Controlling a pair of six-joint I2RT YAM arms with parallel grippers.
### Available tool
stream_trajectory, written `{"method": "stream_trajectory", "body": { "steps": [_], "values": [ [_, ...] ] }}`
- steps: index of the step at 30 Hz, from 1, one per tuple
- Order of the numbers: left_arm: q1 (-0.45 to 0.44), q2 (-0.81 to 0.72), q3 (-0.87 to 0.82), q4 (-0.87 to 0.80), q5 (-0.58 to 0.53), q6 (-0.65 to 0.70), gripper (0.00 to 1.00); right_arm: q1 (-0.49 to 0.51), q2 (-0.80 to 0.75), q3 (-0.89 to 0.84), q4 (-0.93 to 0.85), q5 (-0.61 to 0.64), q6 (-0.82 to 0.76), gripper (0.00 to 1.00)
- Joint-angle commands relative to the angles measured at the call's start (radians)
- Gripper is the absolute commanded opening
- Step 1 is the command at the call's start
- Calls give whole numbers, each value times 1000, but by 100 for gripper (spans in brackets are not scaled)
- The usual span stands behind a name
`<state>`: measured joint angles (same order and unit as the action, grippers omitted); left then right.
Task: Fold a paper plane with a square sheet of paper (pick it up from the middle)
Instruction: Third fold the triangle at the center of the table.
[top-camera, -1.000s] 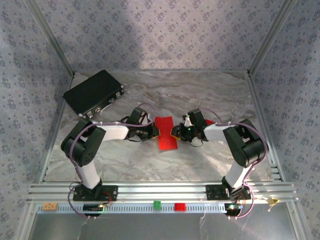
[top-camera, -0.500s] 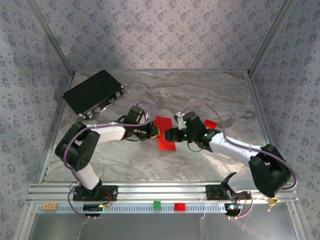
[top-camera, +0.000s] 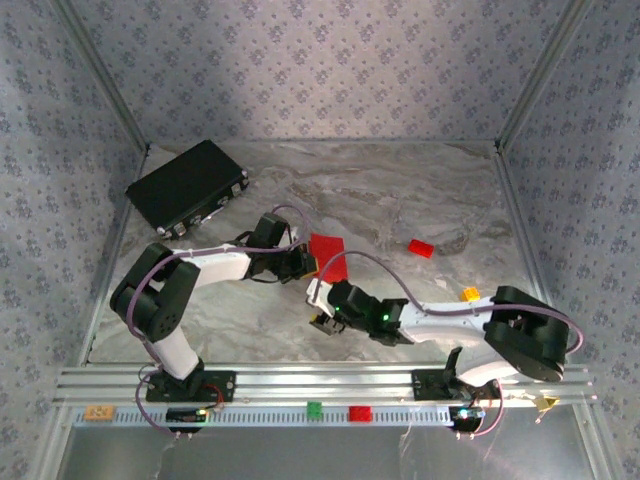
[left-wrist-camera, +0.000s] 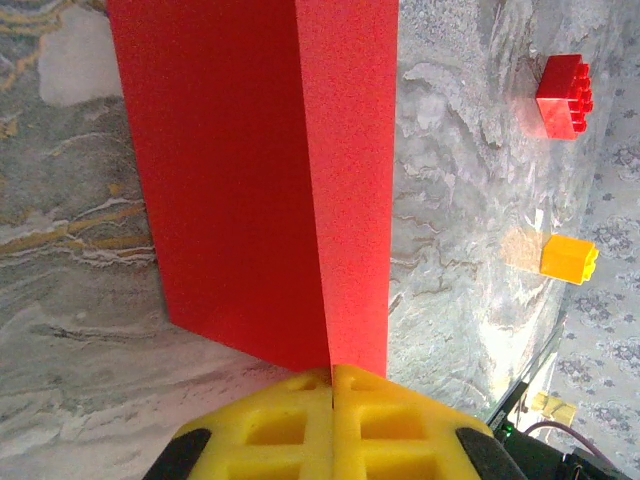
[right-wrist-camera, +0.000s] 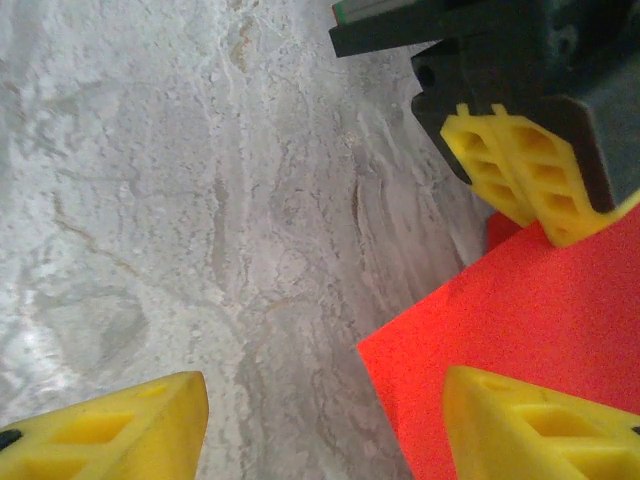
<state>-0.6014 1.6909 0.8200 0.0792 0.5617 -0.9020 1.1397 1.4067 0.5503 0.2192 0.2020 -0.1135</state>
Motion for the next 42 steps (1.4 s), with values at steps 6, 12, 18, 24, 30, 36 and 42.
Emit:
{"method": "stream_trajectory", "body": {
  "steps": [6,12,18,24,30,36,42],
  "values": [
    [7,-26,8,-7,24,-3,4,39,95,0,121,255,-113,64],
    [7,-19,2,-4,25,-1,4,43,136,8,136,243,-98,60],
    [7,-19,2,0,23,-3,4,49,150,3,161,275,-94,57],
    [7,-20,-3,-1,21,-3,4,52,120,-28,190,301,-84,52],
    [7,-18,1,2,20,-6,4,52,109,-45,201,295,-83,43],
    [7,-17,1,4,20,-8,4,54,94,-58,239,302,-75,39],
    [7,-16,1,5,20,-11,4,54,95,-61,251,301,-72,38]
  ]
}}
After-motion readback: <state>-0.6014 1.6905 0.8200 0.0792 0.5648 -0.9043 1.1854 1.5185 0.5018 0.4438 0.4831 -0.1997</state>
